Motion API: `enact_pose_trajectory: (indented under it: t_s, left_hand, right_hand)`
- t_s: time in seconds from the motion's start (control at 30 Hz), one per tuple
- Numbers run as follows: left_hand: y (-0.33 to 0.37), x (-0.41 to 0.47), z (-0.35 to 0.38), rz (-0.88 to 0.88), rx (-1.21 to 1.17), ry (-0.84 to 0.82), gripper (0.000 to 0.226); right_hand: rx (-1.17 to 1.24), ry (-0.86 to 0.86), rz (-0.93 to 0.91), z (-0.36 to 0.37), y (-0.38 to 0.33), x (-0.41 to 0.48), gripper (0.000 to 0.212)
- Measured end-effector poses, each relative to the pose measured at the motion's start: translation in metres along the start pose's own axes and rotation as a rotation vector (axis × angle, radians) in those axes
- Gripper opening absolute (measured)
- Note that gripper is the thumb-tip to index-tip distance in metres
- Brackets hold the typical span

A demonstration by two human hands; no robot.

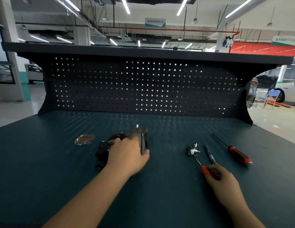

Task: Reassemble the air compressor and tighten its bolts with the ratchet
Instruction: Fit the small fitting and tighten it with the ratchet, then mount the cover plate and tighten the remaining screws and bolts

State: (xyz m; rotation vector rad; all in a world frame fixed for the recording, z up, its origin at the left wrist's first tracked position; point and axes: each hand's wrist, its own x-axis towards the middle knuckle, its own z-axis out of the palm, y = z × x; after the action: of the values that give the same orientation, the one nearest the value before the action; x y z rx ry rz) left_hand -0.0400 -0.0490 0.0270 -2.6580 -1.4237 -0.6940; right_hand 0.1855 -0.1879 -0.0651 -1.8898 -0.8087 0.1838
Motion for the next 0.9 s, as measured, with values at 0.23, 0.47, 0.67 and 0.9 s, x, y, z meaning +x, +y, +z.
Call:
enact_pose_trajectory:
  t_s: [0.23, 0.47, 0.67, 0.9]
  left_hand:
    - [0.031, 0.023, 0.034, -0.112, 0.500, -0.223, 0.081]
    - [0.008, 0.012, 0.034, 0.036, 0.461, -0.182, 0.076]
    - [-0.043, -0.007, 0.022, 0.267, 0.394, -0.169, 0.082]
    - [-0.110, -0.033, 0.011, 0.480, 0.083, -0.231, 0.077]
  right_hand:
    - [0.084, 0.020, 0.001, -0.002, -0.001, -0.001, 0.004]
    - [0.056, 0.009, 0.012, -0.003, -0.003, -0.003, 0.007]
    - [-0.012, 0.012, -0.009, -0.005, -0.010, -0.005, 0.008]
    - [-0.221, 0.305, -0.179, -0.002, -0.025, -0.016, 0.030]
